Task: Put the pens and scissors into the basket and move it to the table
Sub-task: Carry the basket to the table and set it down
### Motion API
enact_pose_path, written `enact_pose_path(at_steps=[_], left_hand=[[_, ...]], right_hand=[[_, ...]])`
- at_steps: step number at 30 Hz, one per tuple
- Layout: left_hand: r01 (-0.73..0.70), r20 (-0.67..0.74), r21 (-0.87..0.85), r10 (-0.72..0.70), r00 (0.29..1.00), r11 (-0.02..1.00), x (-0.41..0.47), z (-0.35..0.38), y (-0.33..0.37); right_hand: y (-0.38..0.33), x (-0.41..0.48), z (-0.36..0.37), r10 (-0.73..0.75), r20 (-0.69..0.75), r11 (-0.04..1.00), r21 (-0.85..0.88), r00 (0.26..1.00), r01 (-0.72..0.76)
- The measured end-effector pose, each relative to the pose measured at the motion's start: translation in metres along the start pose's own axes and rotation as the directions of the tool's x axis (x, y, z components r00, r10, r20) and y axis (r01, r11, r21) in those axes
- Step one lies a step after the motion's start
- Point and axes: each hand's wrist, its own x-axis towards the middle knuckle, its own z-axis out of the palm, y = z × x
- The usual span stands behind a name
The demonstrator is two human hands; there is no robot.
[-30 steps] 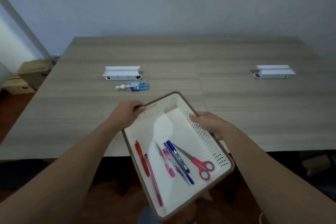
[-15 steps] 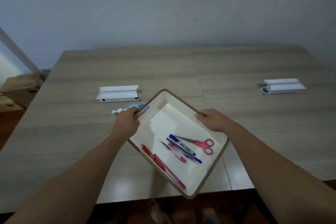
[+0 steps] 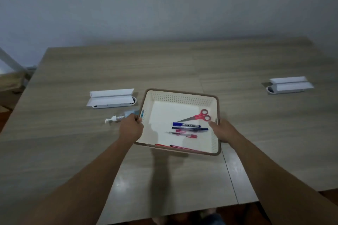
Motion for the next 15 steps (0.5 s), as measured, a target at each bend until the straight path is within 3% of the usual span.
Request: enact_pose_path(at_steps=[6,15], left_hand=[[0.132,0.1,-0.144,-0.119,0.988,0.981,0.015,0.031,0.006],[0.268,0.184,-0.226,-0.229,0.956,0.937,0.049,0.077,0.018]], right_hand=[[0.025,0.056,0.003,0.063,-0.016,0.994,0.09,0.998,-0.062],[0.007,0.099,-0.008,0.035,-0.039,0.999,0.017,0.999,-0.034]])
